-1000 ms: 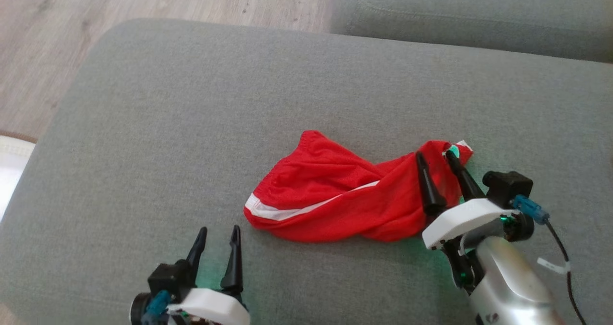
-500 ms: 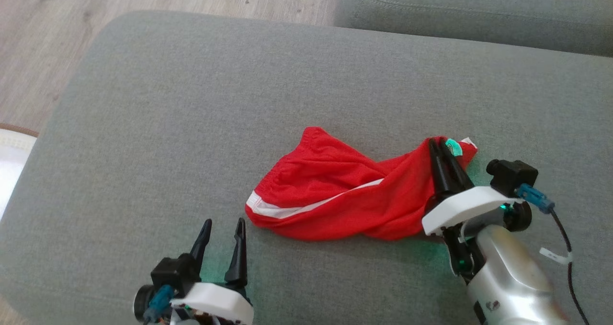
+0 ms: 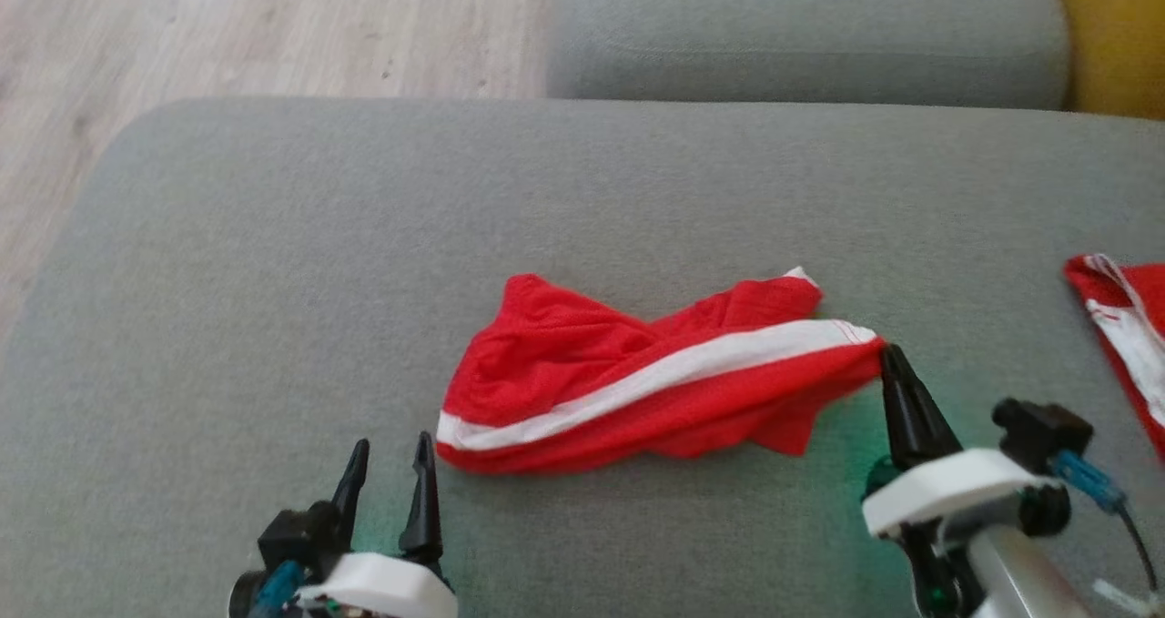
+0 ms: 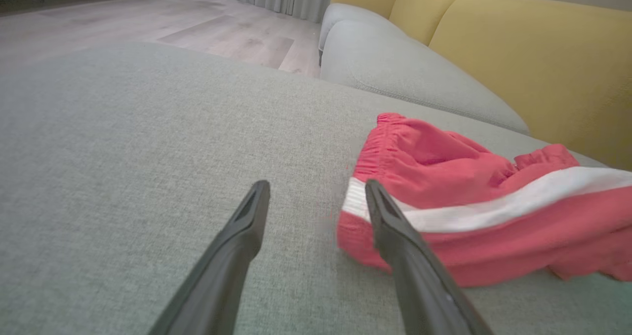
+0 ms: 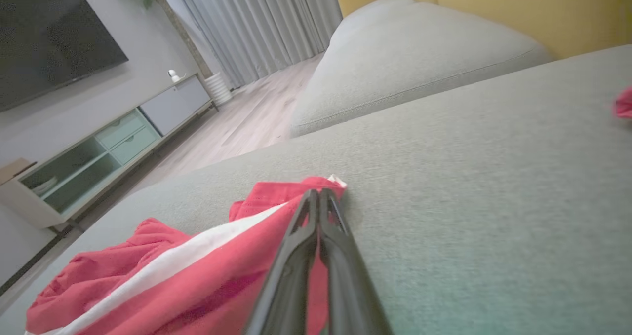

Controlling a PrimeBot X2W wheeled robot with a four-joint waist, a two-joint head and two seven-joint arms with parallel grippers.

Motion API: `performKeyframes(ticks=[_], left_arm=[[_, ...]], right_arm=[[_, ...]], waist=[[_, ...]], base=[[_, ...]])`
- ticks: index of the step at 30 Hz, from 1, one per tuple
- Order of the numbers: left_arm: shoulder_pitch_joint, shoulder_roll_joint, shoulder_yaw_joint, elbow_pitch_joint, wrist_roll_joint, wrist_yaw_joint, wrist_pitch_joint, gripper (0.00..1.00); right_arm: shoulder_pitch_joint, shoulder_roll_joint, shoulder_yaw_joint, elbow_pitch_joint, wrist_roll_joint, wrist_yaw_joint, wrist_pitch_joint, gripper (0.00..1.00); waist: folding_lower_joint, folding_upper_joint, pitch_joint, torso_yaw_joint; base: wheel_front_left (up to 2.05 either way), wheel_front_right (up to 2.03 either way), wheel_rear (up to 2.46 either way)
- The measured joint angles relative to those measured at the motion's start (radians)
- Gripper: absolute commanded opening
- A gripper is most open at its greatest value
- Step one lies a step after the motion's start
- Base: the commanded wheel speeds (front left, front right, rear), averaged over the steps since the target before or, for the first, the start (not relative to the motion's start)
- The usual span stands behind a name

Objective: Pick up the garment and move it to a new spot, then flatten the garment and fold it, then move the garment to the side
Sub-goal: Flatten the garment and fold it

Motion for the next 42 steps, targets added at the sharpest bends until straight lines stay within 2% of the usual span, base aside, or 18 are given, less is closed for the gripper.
performKeyframes(ticks=[6,7,8,11,13,18,20,22,32,42], left_arm=[[0.007,0.0,0.006,0.003,0.003,-0.007,0.0,1.0],[0.008,0.0,0.007,0.004,0.003,-0.007,0.0,1.0],[0.01,0.0,0.009,0.005,0.003,-0.007,0.0,1.0],[0.018,0.0,0.021,0.006,0.011,-0.007,0.0,1.0],[0.023,0.0,0.037,0.006,0.021,-0.006,0.0,1.0],[0.034,0.0,0.069,-0.015,0.064,-0.003,0.0,1.0],[0.039,0.0,0.074,-0.028,0.089,-0.004,0.0,1.0],[0.039,0.0,0.076,-0.033,0.097,-0.008,0.0,1.0],[0.039,0.0,0.071,-0.025,0.101,-0.035,0.0,1.0],[0.026,0.0,-0.009,0.073,-0.013,-0.118,0.0,1.0]], right_arm=[[0.065,-0.012,0.004,-0.011,0.007,0.0,0.0,0.0],[0.075,-0.017,0.013,0.0,0.001,0.0,0.0,0.35],[0.081,-0.024,0.022,0.023,-0.008,0.0,0.0,1.0],[0.092,-0.03,-0.002,0.077,-0.039,0.0,0.0,1.0],[0.093,-0.034,-0.053,0.084,-0.102,0.0,0.0,1.0],[0.093,-0.003,-0.185,-0.027,-0.29,0.0,0.0,1.0],[0.093,0.043,-0.189,-0.082,-0.343,0.0,0.0,1.0],[0.093,0.058,-0.169,-0.094,-0.37,0.0,0.0,1.0],[0.092,0.076,-0.119,-0.053,-0.374,0.0,0.0,1.0],[0.091,0.077,-0.095,-0.042,-0.364,0.0,0.0,1.0]], waist=[[0.0,0.0,-0.02,-0.025],[0.0,0.0,-0.021,-0.025],[0.0001,0.0,-0.022,-0.026],[0.0001,0.0,-0.026,-0.029],[0.0001,0.0,-0.029,-0.035],[0.0001,0.0,-0.033,-0.053],[0.0001,0.0,-0.034,-0.058],[0.0001,0.0,-0.035,-0.059],[0.0002,0.0,-0.035,-0.058],[0.0002,0.0,-0.019,-0.065]], base=[[0.0,0.0,0.0],[0.0,0.0,0.0],[0.0,0.0,0.0],[0.0,0.0,0.0],[0.0,0.0,0.0],[0.0,0.0,0.0],[0.0,0.0,0.0],[0.0,0.0,0.0],[0.0,0.0,0.0],[0.0,0.0,0.0]])
